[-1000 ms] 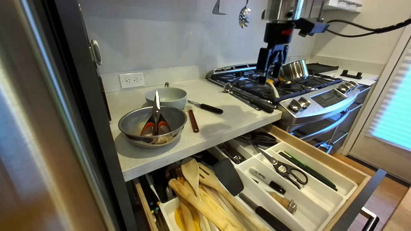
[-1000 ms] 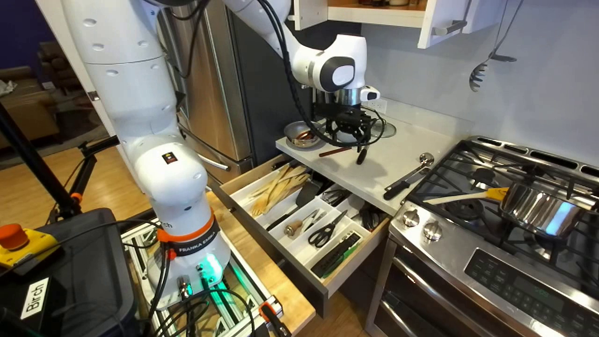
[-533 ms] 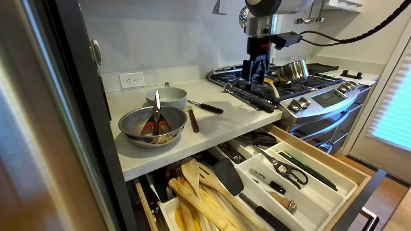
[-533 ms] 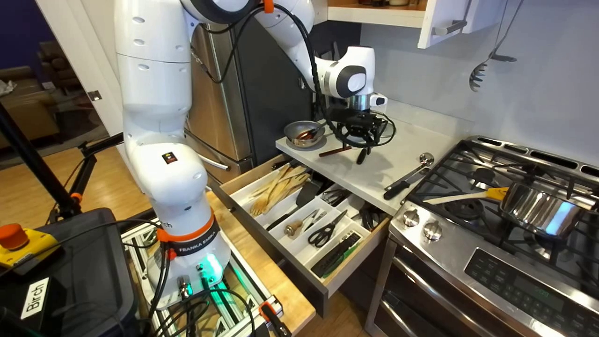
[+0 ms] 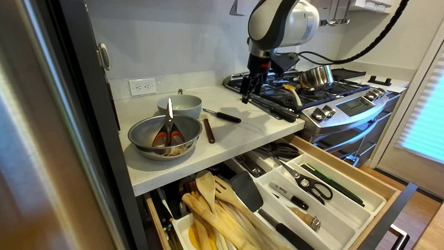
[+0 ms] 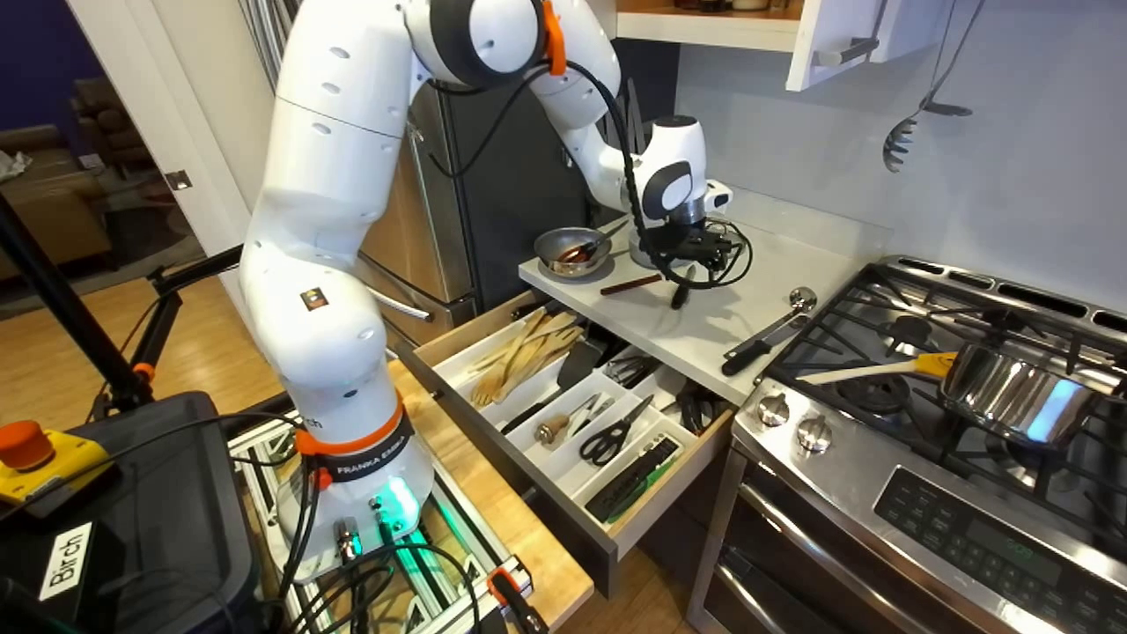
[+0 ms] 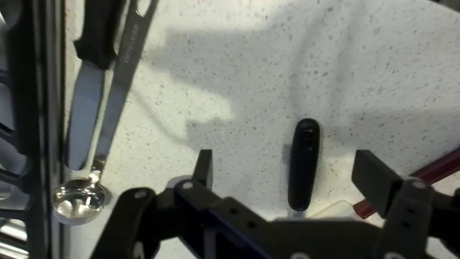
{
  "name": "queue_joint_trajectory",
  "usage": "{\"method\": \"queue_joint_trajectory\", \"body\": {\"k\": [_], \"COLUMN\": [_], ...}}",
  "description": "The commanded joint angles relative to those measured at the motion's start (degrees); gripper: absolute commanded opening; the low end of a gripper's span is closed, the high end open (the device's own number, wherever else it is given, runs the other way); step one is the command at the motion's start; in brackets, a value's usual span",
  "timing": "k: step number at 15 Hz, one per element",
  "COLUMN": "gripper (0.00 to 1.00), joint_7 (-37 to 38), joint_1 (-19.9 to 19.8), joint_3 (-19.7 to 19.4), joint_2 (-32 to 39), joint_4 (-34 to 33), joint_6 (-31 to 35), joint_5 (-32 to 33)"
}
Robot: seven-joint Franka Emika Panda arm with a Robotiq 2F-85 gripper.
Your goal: Move the knife to the open drawer
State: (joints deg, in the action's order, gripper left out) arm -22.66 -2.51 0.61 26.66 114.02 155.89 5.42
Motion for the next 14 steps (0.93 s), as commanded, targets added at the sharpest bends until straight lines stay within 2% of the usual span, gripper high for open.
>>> {"method": "queue_joint_trajectory", "body": {"k": [1, 4, 5, 7, 12, 14], "gripper": [0.95, 0.81, 0.63, 0.55, 0.16, 0.06], "joint_7": [-4.43, -4.08, -3.67, -2.71, -2.45, -2.75], "joint_1": [-2.69, -1.93, -1.75, -1.31, -1.35, -1.48], "joint_3": [4.95, 5.94, 6.08, 6.08, 6.92, 7.33], "joint_2": [10.78, 16.41, 17.93, 20.08, 22.55, 21.85], "joint_4": [-10.83, -18.08, -20.03, -22.74, -26.22, -26.54], "joint_6": [0.54, -1.34, -1.80, -3.43, -9.18, -10.63], "joint_5": [-0.79, 0.48, 0.51, 0.42, -0.50, -0.75]}}
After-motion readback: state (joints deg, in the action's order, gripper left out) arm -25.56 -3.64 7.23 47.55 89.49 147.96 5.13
